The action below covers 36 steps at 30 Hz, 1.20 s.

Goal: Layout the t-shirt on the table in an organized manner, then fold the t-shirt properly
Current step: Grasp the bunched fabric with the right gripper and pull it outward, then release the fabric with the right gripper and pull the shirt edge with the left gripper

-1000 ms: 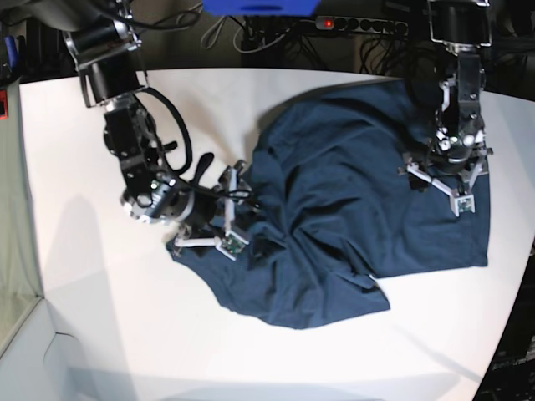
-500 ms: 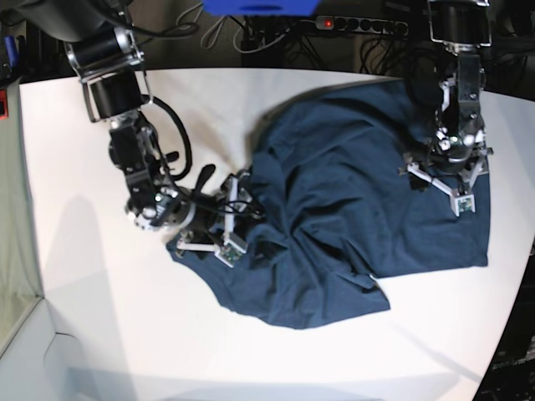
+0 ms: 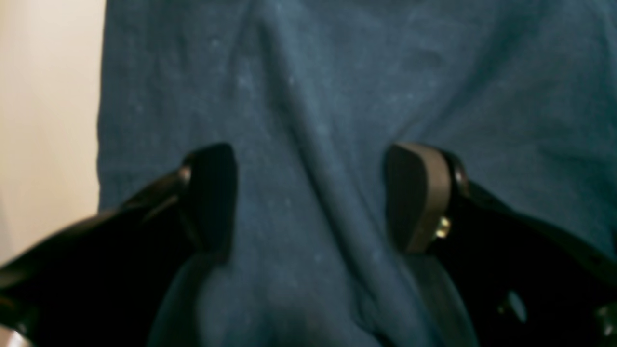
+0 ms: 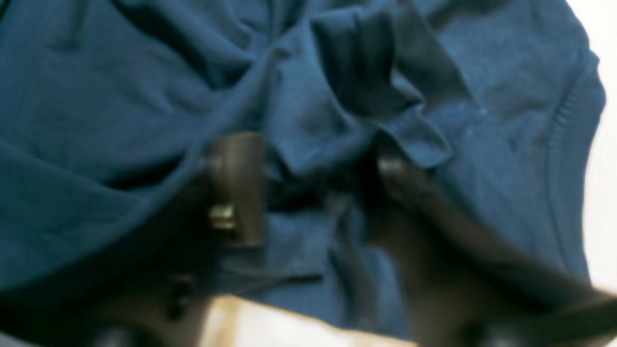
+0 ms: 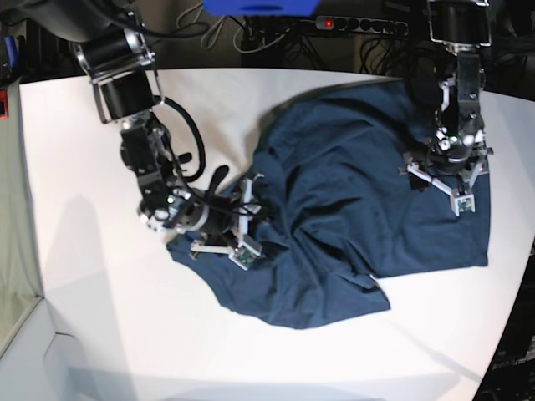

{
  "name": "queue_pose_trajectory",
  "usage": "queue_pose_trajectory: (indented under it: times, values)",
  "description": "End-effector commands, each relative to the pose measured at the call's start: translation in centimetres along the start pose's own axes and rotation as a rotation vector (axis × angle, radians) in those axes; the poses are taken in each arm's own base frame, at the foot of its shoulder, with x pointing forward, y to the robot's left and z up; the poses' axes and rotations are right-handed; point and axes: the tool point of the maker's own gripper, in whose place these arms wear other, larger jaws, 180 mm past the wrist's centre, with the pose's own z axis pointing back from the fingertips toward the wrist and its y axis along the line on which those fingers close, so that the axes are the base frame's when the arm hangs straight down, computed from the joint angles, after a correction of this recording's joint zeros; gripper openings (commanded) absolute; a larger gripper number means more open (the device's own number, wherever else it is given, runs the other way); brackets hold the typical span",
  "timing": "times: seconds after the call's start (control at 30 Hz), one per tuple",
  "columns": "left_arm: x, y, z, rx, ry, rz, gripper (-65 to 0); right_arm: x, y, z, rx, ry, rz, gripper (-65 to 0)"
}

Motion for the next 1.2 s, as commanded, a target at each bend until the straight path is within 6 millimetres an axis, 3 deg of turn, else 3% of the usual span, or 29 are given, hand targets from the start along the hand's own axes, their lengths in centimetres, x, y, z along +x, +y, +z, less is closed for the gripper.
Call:
queue_pose_trajectory:
  times: [0.0, 0.07, 0.17, 0.23, 0.4, 0.53, 0.73, 0.97, 1.1, 1.17]
  values:
    - [-0.6, 0.6, 0.0, 0.019, 0.032, -0.008, -17.3, 2.6, -0.7, 0.3, -0.01, -0.073, 0.008, -53.8]
    - [-0.5, 0.6, 0.0, 0.019, 0.031, -0.007, -17.3, 2.7, -0.9, 0.4, -0.018, -0.074, 0.007, -65.0]
    - [-0.3, 0.6, 0.0, 0.019, 0.026, -0.007, -17.3, 2.5, -1.3, 0.8, -0.031, -0.072, 0.008, -64.0]
    - [-0.3, 0.6, 0.0, 0.019, 0.026, -0.007, -17.3, 1.5, -2.3, 2.2, -0.069, -0.076, -0.011, -65.0]
    - [-0.1, 0.6, 0.0, 0.017, 0.023, -0.007, -17.3, 0.6, -3.9, 7.6, -0.207, -0.117, -0.036, -65.0]
    - [-0.1, 0.3, 0.0, 0.011, 0.023, -0.011, -17.3, -1.3, -3.1, 12.1, -0.3, -0.098, -0.049, -65.0]
    - [0.7, 0.0, -0.1, 0.007, 0.008, -0.007, -17.2, -3.2, 1.6, 16.0, -0.316, -0.082, -0.043, -65.0]
    - [2.4, -0.3, -0.1, 0.001, -0.025, 0.0, -17.1, -8.8, 7.4, 16.1, -0.212, 0.042, -0.143, -65.0]
    - [2.7, -0.3, -0.2, 0.0, -0.03, 0.003, -17.1, -9.0, 11.9, 15.0, -0.08, 0.052, -0.138, -65.0]
    - [3.1, -0.4, -0.2, -0.002, -0.038, 0.003, -17.0, -8.8, 13.2, 14.7, -0.043, 0.049, -0.136, -65.0]
